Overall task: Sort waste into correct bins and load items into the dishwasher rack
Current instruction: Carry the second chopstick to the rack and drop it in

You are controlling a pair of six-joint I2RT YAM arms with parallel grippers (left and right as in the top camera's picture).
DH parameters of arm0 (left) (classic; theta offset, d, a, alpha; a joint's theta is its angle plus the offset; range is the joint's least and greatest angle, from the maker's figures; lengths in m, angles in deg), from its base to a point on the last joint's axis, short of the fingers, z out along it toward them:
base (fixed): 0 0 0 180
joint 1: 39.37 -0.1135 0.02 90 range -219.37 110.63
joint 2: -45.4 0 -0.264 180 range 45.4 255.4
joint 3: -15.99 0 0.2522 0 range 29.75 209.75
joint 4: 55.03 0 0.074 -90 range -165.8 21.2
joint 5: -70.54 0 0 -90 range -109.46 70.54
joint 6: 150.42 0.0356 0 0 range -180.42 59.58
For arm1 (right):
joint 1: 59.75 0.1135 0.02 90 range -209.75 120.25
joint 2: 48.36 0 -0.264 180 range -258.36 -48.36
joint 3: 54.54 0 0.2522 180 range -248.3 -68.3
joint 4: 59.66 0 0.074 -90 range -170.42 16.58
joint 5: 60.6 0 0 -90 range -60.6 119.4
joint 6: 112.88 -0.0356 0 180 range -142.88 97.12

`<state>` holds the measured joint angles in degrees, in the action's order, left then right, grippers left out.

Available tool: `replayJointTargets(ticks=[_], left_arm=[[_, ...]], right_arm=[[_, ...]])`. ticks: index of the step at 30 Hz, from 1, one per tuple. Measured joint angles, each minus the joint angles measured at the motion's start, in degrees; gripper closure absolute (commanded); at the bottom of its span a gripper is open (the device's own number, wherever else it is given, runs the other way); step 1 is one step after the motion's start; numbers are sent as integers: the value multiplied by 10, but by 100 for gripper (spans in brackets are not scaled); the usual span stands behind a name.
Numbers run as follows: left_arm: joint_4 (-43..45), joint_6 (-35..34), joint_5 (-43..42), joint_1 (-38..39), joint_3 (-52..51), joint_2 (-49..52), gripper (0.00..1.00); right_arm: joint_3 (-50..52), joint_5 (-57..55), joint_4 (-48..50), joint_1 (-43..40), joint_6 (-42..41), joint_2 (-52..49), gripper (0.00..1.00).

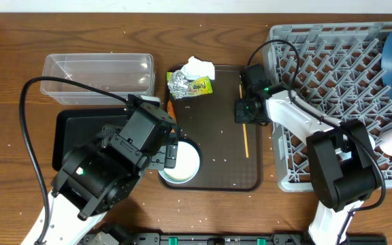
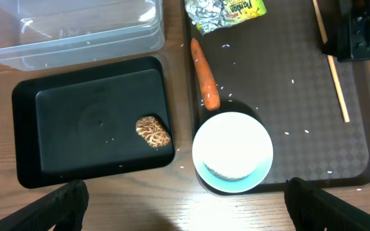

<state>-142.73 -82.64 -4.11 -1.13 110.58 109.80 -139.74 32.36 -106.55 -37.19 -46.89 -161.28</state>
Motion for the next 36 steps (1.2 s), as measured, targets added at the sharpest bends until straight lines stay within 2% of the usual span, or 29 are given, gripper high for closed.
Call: replayJointTargets(ticks=[6,11,16,20,25,26,28,29,36], left_arm=[[0,0,0,0,0,0,2],[0,0,0,0,0,0,2],[0,0,0,0,0,0,2],[4,0,-22,0,0,0,2],[8,0,-54,0,0,0,2],[8,0,-58,0,0,0,2],[7,0,-65,0,0,0,2],[7,0,-70,0,0,0,2],[16,-2,-101,0,-19,1,2]], right_arm=[[0,40,-31,0,44,38,99],[0,69,-57,-21,59,186,99],[-9,49,-93,-116,78,306,99],[-9,29,-106,-191,115,313,99],[-5,23,-109,-200,156,262,99],[-4,18,-105,-198,161,249,98],[-2,6,-101,-192,167,226,81],[0,2,-102,-189,169,217,77],[2,26,-111,-175,167,257,69]])
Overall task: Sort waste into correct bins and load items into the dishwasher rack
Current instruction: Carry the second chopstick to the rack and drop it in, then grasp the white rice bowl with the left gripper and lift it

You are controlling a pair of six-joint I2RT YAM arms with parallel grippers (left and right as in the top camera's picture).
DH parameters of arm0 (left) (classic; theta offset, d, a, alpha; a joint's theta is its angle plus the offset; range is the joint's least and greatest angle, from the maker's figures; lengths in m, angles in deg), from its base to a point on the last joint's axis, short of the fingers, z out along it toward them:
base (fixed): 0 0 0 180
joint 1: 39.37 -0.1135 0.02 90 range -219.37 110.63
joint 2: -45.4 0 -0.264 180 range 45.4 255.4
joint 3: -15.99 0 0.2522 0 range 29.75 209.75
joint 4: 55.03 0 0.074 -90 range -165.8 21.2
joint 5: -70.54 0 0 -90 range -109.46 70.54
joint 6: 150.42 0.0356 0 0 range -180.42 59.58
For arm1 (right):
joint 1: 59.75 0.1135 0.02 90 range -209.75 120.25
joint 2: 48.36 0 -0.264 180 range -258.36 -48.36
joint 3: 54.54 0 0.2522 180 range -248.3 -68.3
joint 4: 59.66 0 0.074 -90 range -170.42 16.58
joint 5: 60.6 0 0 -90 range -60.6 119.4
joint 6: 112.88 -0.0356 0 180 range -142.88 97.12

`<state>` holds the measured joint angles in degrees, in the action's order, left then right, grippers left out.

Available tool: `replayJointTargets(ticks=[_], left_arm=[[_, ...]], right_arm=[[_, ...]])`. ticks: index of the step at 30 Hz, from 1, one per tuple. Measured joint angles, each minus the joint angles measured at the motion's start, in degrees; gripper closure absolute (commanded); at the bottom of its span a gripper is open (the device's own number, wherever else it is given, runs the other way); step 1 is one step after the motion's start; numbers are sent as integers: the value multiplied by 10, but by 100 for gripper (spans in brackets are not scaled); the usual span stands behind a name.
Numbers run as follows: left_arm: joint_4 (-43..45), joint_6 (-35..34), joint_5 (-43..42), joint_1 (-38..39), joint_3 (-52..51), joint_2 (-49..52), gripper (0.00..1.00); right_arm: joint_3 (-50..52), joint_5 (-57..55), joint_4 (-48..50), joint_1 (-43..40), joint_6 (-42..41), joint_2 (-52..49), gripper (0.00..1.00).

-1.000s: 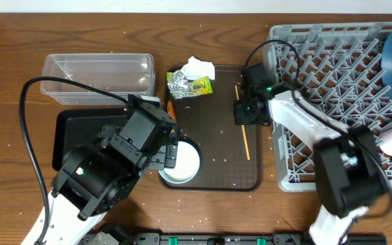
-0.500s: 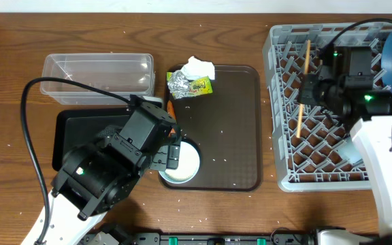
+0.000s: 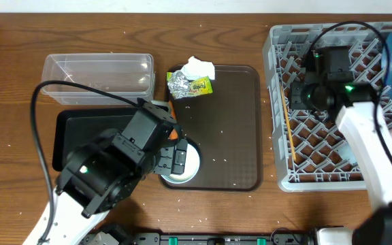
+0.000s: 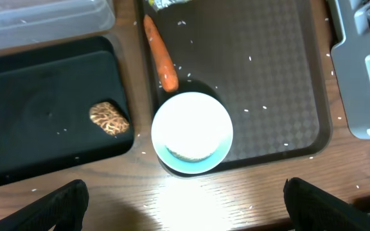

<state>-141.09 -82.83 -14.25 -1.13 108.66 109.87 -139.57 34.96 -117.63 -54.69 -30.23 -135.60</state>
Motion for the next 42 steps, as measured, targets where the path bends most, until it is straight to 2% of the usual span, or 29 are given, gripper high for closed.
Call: replayJointTargets(ticks=[3,5,10,12,13,16,17,22,29,32,38,42], left_arm=[[23,-10,-5,0,-31,8,2],[42,-17,-8,1,-59,20,1],[130,-30,-15,22,-134,61,20],[165,-31,-22,36,-165,88,22],[182,-33,-24,43,-180,104,27],[215,-41,-32,61,-205,150,55],[224,-43,-34,65,-208,165,59],[272,-50,-36,86,-210,240,66],[308,-50,-36,94,-210,336,68],[321,-57,-36,94,-210,356,94],[314,-57,-36,94,-210,353,94],[293,-57,-40,85,-210,289,94]], right_arm=[[0,48,-1,0,-3,61,62],[0,70,-2,0,-8,103,62],[0,86,-14,0,-35,174,71],[0,84,-28,0,-52,183,71],[0,82,-38,0,-59,184,72],[0,76,-56,0,-74,182,73],[0,75,-59,0,-77,181,74],[0,72,-69,0,-86,179,75],[0,69,-70,0,-88,179,76],[0,68,-70,0,-88,179,76],[0,68,-70,0,-88,179,76],[0,68,-70,0,-88,179,76]])
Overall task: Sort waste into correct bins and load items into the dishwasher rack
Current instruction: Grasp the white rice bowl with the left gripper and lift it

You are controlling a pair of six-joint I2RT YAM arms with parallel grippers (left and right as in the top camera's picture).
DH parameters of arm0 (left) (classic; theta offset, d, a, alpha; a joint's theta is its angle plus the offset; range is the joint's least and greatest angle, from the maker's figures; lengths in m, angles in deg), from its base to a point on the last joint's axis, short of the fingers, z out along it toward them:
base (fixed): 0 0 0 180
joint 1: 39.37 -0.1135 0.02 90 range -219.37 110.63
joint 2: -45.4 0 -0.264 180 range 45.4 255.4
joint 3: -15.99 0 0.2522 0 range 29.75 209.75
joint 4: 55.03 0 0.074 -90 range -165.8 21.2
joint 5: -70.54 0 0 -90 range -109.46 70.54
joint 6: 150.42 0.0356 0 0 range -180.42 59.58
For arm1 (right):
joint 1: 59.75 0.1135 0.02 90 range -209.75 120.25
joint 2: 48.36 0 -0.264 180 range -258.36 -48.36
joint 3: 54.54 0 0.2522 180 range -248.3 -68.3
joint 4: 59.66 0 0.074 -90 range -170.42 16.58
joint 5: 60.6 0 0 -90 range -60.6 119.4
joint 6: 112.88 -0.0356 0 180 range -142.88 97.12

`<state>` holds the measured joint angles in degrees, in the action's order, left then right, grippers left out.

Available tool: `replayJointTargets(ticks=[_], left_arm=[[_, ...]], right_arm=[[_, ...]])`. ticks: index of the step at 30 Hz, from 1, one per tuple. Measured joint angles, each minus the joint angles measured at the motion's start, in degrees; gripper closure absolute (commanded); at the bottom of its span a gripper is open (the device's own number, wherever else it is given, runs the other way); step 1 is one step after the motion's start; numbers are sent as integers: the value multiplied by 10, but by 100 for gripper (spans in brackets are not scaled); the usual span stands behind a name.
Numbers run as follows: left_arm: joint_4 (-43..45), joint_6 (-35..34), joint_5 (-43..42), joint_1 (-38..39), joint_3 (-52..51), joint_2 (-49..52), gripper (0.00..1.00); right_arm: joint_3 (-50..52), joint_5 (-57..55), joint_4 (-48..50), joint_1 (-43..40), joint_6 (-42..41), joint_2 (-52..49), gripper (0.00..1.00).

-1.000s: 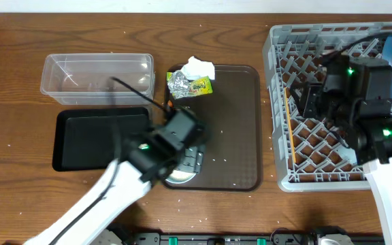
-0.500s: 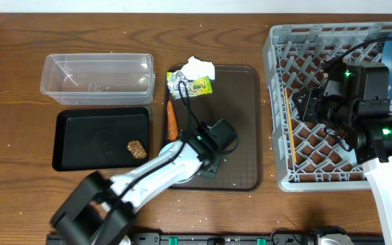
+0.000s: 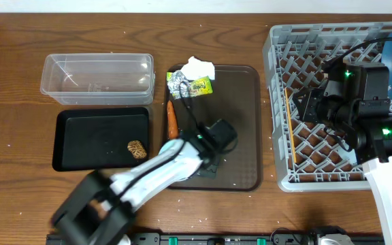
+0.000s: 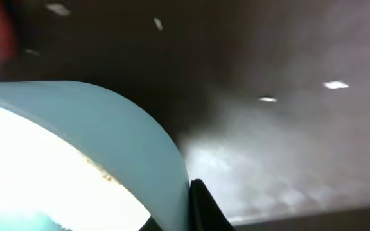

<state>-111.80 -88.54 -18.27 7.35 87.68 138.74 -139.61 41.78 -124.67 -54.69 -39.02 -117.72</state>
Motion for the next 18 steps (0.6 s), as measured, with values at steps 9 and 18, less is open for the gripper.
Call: replayJointTargets(ticks=[9,18], left_arm=[[-51,-2,-25,-144,10,-280,94],[-22,70,-231,-448,-42,-409,94]], right_arm=[[0,-1,-1,0,0,0,77],[0,-3,-3,0,0,0,79]])
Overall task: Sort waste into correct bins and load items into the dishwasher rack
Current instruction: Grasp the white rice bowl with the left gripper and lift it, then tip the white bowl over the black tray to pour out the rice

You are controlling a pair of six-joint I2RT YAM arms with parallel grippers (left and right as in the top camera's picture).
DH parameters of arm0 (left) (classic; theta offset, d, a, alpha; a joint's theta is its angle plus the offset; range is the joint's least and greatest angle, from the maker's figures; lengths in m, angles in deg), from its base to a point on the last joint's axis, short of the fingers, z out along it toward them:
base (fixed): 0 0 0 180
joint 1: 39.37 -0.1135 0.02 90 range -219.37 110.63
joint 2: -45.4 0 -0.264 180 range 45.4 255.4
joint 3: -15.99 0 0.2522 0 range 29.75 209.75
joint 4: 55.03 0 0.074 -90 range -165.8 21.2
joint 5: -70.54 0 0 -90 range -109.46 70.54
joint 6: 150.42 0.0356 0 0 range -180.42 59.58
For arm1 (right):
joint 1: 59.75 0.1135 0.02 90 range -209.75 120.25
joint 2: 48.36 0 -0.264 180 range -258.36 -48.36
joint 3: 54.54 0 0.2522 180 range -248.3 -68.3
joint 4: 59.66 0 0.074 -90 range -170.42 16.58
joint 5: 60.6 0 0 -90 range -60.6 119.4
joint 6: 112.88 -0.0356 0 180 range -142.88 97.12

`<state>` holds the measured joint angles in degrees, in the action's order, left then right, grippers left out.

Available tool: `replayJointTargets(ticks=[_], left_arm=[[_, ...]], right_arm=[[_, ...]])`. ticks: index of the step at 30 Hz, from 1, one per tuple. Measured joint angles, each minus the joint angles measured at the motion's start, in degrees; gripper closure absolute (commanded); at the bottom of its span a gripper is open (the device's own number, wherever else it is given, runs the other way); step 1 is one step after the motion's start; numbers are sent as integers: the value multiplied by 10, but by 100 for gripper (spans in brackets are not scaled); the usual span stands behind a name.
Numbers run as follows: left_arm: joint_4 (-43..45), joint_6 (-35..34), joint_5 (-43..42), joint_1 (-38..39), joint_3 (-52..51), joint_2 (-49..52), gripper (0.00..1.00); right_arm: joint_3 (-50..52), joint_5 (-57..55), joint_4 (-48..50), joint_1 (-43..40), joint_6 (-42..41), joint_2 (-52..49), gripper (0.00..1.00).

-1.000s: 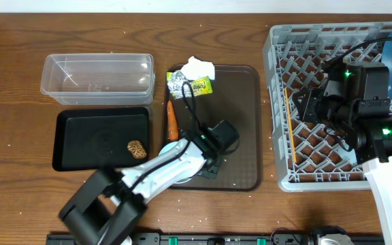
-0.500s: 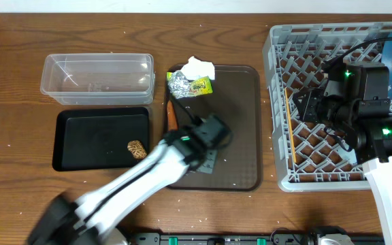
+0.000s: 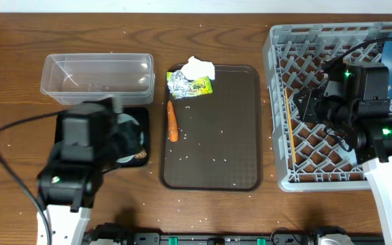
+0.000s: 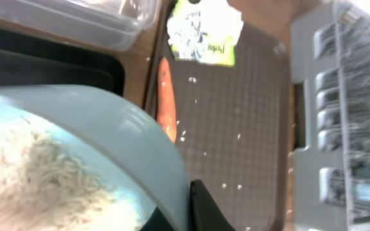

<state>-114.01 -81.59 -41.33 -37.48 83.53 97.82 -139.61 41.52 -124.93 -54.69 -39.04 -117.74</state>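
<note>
My left gripper (image 4: 182, 208) is shut on the rim of a light blue bowl (image 4: 76, 160) with rice in it. In the overhead view the bowl (image 3: 131, 133) is held tilted over the black tray (image 3: 145, 153), under my left arm. An orange carrot (image 3: 172, 121) lies at the left edge of the brown tray (image 3: 223, 136). A foil wrapper (image 3: 189, 85) and a white tissue (image 3: 197, 67) sit at its far left corner. My right gripper (image 3: 310, 105) hovers over the grey dishwasher rack (image 3: 332, 41); its jaws are not clear. A chopstick (image 3: 289, 129) lies in the rack.
A clear plastic bin (image 3: 97, 75) stands behind the black tray. A dark blue dish leans in the rack's far right corner. Rice grains are scattered on the brown tray and the wooden table.
The left gripper, then shut on the bowl's rim on the brown tray, now holds the bowl over the black tray at the left. The right arm has not moved.
First my left gripper hung open above the bowl on the brown tray and my right gripper was at the chopstick there. Then the right gripper and chopstick were over the rack. Later the chopstick lay in the rack and the left gripped the bowl, now over the black tray.
</note>
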Motion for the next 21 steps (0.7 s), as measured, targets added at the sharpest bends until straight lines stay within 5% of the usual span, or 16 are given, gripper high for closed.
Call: replayJointTargets(ticks=[10,16,21], left_arm=[[290,76,-399,-302,-193,49,94],[357,110,-574,-354,-223,138,94],[363,146,-634,-360,-223,168,94]], right_arm=[[0,0,-1,0,0,0,81],[0,0,-2,0,0,0,83],[0,0,-2,0,0,0,83]])
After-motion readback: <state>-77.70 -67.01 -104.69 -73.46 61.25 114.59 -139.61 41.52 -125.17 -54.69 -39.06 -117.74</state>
